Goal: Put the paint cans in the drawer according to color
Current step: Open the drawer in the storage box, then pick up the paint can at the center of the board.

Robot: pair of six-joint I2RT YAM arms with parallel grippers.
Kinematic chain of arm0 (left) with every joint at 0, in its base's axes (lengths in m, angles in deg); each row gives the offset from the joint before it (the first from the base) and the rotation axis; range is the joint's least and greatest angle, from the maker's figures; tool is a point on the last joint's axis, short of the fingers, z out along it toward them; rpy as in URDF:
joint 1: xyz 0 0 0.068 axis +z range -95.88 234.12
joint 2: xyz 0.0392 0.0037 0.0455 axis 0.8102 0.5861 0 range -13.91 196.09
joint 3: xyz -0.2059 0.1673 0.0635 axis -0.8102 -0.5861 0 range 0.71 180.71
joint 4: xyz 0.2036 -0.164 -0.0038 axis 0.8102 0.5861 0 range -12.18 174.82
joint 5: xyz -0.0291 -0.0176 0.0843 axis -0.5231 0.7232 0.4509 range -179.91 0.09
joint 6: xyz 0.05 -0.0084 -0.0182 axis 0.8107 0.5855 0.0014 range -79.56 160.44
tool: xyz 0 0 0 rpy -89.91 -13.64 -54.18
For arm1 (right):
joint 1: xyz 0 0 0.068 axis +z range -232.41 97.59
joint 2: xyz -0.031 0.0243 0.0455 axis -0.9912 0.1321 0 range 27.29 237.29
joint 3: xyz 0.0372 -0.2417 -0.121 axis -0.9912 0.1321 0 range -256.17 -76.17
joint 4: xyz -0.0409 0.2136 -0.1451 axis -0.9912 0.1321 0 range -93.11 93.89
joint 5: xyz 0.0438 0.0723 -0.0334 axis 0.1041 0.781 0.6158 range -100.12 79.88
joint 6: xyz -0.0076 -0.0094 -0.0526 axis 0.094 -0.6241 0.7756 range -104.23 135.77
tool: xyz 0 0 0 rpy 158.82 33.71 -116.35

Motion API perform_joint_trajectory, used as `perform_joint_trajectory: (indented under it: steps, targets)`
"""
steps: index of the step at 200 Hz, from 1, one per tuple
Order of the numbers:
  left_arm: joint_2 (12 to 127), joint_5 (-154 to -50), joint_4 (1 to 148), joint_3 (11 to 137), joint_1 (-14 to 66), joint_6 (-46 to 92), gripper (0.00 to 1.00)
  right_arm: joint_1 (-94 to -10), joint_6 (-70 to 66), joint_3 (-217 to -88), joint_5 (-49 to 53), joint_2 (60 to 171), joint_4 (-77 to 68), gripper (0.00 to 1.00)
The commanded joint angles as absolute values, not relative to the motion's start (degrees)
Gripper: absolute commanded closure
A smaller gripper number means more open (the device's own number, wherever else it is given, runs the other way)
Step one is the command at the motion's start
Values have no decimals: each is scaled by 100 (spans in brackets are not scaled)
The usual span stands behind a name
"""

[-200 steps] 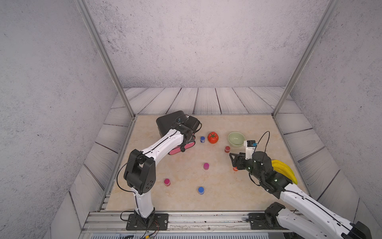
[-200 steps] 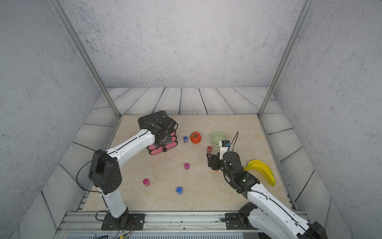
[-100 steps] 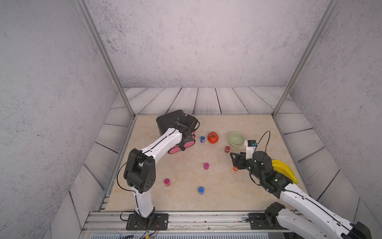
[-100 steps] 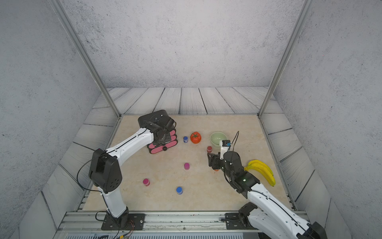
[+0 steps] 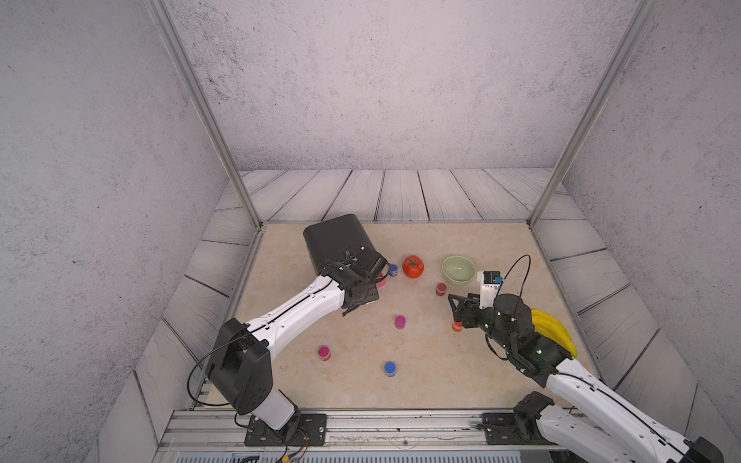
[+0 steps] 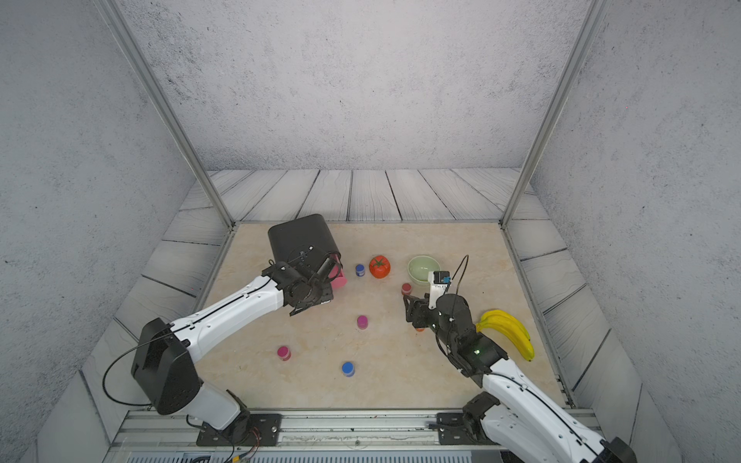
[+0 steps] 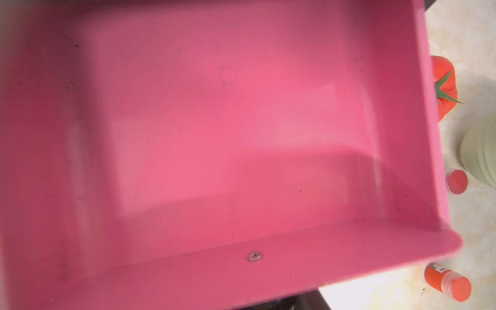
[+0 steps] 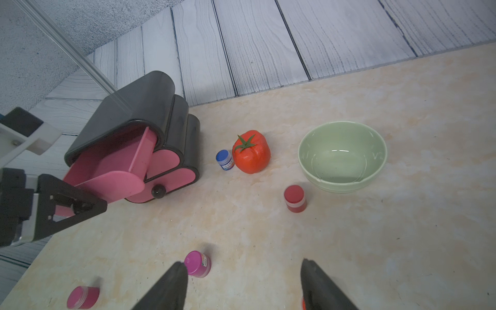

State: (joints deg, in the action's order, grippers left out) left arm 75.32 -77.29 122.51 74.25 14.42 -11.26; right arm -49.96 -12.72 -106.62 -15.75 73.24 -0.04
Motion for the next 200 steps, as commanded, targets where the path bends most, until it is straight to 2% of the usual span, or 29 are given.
perform_joint_trajectory:
  steps: [1,8,24,42,64,82,102,121,175,200]
  targets:
    - [7553,-7680,11927,7469,1448,-1179,61,-5011,-1280,-10636,-1579,7219,70,29]
    - [7569,-7788,11961,7528,1448,-1120,54,-5018,-1279,-10638,-1574,7177,112,29]
    - [7510,-8026,11919,7549,1442,-1039,46,-5024,-1237,-10648,-1574,7049,242,29]
    - [7194,-8352,11621,7320,1446,-983,41,-5031,-1213,-10631,-1576,6860,401,29]
    - [6547,-8910,11131,6940,1439,-742,39,-5031,-1209,-10588,-1407,6622,443,29]
    - [5866,-9346,10506,6456,1444,-331,30,-5029,-1229,-10577,-1056,6526,367,29]
    - [5106,-9612,9754,5861,1444,182,16,-5034,-1362,-10555,-480,6558,181,29]
    - [4470,-9502,9272,5273,1448,321,6,-5033,-1637,-10431,1,6709,-153,29]
    - [3589,-9571,9332,4666,1634,498,3,-5033,-1810,-10464,593,7568,-514,29]
    - [3157,-9217,9628,4790,1774,820,1,-5040,-1658,-10979,1151,8572,-555,29]
